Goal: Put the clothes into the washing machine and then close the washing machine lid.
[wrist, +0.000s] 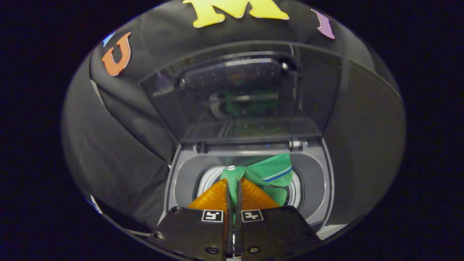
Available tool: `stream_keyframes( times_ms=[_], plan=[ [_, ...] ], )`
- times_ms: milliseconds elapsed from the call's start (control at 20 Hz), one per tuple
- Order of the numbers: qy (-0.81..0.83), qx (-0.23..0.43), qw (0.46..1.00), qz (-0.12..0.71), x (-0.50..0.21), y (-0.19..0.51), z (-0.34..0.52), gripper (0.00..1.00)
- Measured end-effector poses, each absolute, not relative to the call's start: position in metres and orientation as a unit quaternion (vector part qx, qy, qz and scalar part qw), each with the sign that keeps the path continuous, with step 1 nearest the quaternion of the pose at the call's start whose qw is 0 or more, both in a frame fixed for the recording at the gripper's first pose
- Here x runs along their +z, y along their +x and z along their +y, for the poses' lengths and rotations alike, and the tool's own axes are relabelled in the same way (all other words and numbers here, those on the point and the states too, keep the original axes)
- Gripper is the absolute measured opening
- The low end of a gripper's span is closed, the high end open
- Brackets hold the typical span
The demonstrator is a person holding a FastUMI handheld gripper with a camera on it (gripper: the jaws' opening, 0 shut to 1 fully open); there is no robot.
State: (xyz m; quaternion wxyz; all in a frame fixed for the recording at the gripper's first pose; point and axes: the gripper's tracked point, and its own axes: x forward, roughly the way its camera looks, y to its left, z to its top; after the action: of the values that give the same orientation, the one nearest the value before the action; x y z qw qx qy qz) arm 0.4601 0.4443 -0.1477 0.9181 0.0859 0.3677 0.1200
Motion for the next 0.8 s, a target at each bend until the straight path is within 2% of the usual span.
stream_keyframes(
  times_ms=[250, 450, 650, 800],
  plan=[
    [0.087, 0.111, 0.888, 0.438, -0.187, 0.442, 0.446, 0.06],
    [0.079, 0.108, 0.889, 0.439, -0.185, 0.44, 0.445, 0.07],
    [0.077, 0.111, 0.889, 0.437, -0.181, 0.434, 0.442, 0.15],
    [0.072, 0.115, 0.898, 0.419, -0.173, 0.427, 0.439, 0.6]
  ],
)
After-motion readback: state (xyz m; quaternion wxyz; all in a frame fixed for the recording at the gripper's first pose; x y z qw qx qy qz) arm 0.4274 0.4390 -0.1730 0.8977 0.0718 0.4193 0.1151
